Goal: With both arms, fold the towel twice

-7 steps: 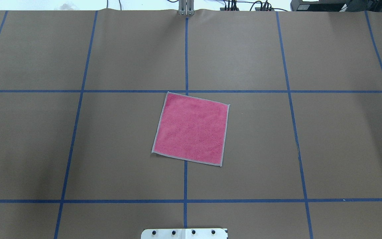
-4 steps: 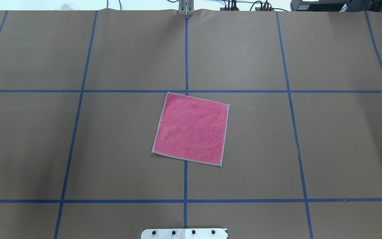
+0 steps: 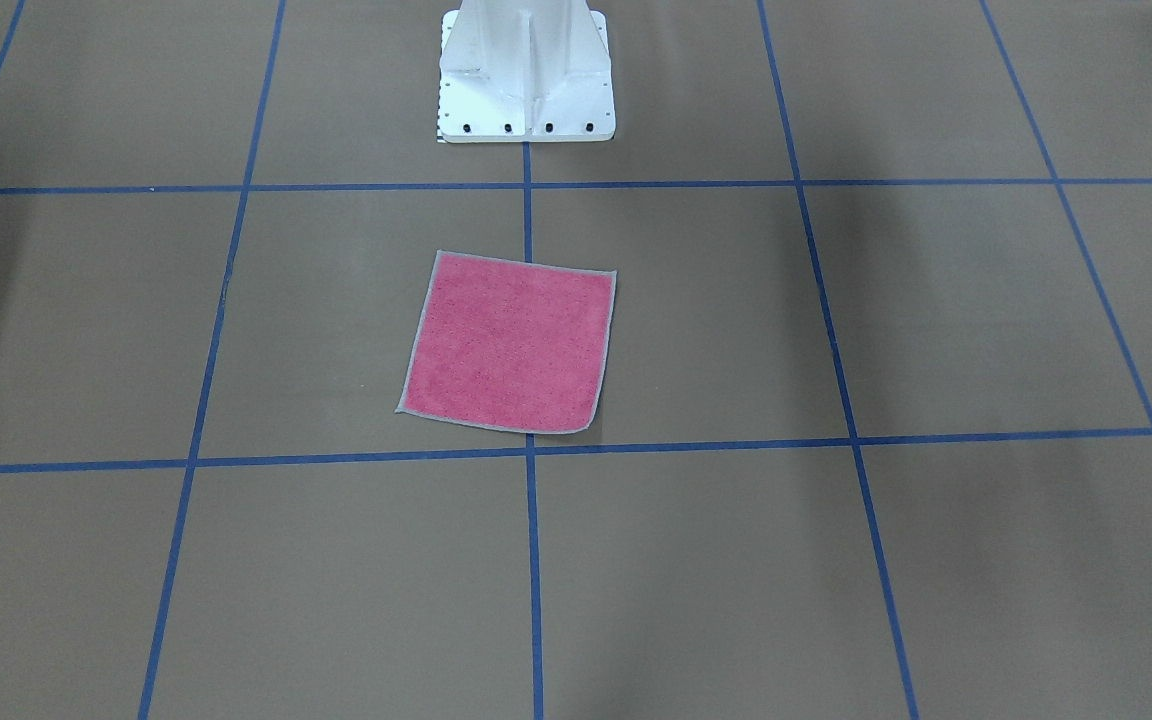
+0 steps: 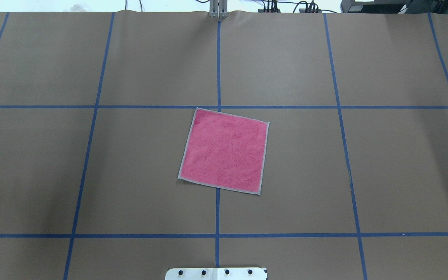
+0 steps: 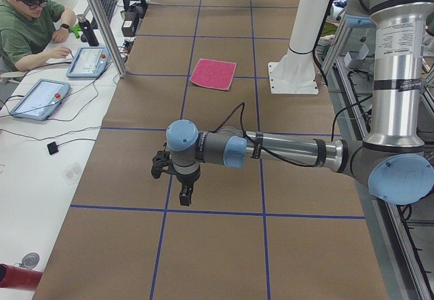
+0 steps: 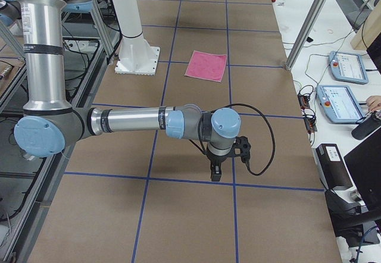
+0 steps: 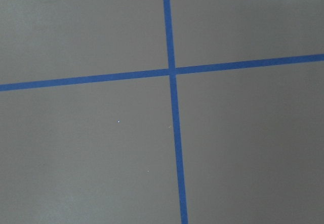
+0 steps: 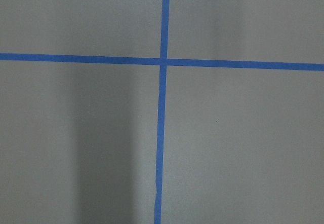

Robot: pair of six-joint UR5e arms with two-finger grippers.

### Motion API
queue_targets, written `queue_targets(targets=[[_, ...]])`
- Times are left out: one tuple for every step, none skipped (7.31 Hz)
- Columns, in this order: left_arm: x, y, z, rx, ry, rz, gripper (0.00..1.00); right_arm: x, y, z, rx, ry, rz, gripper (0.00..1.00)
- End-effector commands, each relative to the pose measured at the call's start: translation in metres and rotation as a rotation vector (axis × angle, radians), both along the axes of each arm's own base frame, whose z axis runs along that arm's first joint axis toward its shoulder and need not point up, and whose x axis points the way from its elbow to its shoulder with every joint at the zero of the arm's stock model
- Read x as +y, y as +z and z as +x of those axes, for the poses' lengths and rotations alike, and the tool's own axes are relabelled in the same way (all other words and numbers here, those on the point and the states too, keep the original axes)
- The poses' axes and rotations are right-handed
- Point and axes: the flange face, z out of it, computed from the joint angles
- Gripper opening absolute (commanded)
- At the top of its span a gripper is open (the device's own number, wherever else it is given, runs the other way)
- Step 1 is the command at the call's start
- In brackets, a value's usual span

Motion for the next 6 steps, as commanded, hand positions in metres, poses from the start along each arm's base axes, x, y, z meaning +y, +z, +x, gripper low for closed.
queue_targets(targets=[[-0.020,-0.025,0.004,0.012,-0.003,0.063,1.00,-0.040,-0.052,-0.019,-0.001,0.071,-0.009,1.00],[-0.044,-0.058,0.006,0.027,-0.065,0.064,1.00,-0.065,-0.082,-0.048,0.000,0.093,-0.025,1.00],[-0.059,-0.085,0.009,0.052,-0.149,0.036,1.00,-0.074,-0.098,-0.060,-0.011,0.080,-0.001,1.00],[-0.068,-0.110,0.021,0.072,-0.186,0.026,1.00,-0.074,-0.096,-0.063,-0.050,0.077,-0.021,1.00],[-0.073,-0.126,0.039,0.130,-0.217,-0.039,1.00,-0.071,-0.106,-0.069,-0.145,0.060,-0.025,1.00],[-0.078,-0.146,0.058,0.204,-0.240,-0.108,1.00,-0.070,-0.119,-0.075,-0.159,0.050,-0.007,1.00]])
